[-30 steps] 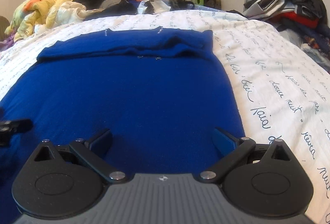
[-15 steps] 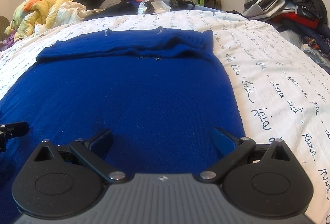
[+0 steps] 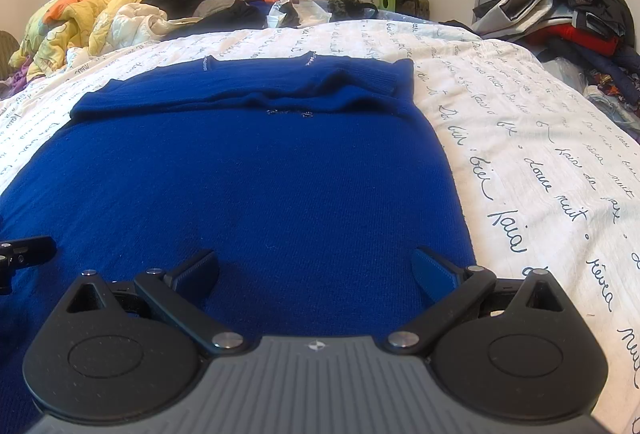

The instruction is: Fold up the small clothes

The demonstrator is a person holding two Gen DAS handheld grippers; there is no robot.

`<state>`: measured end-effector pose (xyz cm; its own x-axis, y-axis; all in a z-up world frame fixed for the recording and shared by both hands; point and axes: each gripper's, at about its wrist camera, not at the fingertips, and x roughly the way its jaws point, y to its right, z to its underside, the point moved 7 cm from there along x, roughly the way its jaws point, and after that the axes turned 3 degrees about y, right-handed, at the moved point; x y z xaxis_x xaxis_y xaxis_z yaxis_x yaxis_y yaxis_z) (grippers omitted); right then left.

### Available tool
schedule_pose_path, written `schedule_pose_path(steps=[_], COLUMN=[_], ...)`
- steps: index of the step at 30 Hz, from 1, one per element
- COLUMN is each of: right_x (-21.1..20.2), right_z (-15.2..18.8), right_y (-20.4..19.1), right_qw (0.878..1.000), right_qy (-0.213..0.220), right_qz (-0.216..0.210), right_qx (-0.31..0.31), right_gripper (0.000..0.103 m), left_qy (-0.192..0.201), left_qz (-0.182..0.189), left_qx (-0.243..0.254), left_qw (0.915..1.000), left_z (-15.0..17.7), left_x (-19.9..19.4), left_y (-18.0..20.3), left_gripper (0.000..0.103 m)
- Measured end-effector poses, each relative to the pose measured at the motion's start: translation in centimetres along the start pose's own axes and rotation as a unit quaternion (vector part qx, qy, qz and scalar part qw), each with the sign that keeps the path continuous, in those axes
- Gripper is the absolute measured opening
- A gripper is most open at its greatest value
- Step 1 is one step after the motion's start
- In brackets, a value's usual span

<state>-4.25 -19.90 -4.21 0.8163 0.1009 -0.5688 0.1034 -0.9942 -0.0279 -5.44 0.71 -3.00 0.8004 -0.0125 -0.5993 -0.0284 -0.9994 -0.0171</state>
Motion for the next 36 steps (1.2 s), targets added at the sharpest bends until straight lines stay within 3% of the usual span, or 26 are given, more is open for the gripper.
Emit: schedule_pose_path(steps=[10, 16, 25, 32, 36], right_x=[0.0, -0.3, -4.8, -7.3, -8.2], right_z=[0.0, 0.1, 3.6, 4.7, 3.5], right_y=[0.0, 0.1, 0.2, 0.8, 1.3], right_qw=[1.000, 1.000, 1.000, 0.994, 0.985], right_qy=[0.000, -0.004, -0.001, -0.060, -0.114], right_qz=[0.000, 0.004, -0.020, -0.058, -0.101], right_qx=[0.000, 0.001, -0.023, -0.064, -0.080], right_gripper=[0.103, 0.103, 0.103, 0.103, 0.103], left_qy=[-0.002, -0.026, -0.029, -0.041, 0.021], left_qz=[-0.005, -0.001, 0.014, 0.020, 0.014], left_qx=[0.000, 0.005, 0.017, 0.045, 0.068], left_qw=[1.0000, 0.9997, 0.9993, 0.9979, 0.9974], left_z=[-0.2, 0.6, 3.9, 4.6, 0.4], left_x=[-0.1, -1.6, -5.8, -7.7, -8.2], left_y=[0.0, -0.1, -1.0, -2.5, -3.7], left_gripper=[0.103, 0.103, 0.103, 0.103, 0.103])
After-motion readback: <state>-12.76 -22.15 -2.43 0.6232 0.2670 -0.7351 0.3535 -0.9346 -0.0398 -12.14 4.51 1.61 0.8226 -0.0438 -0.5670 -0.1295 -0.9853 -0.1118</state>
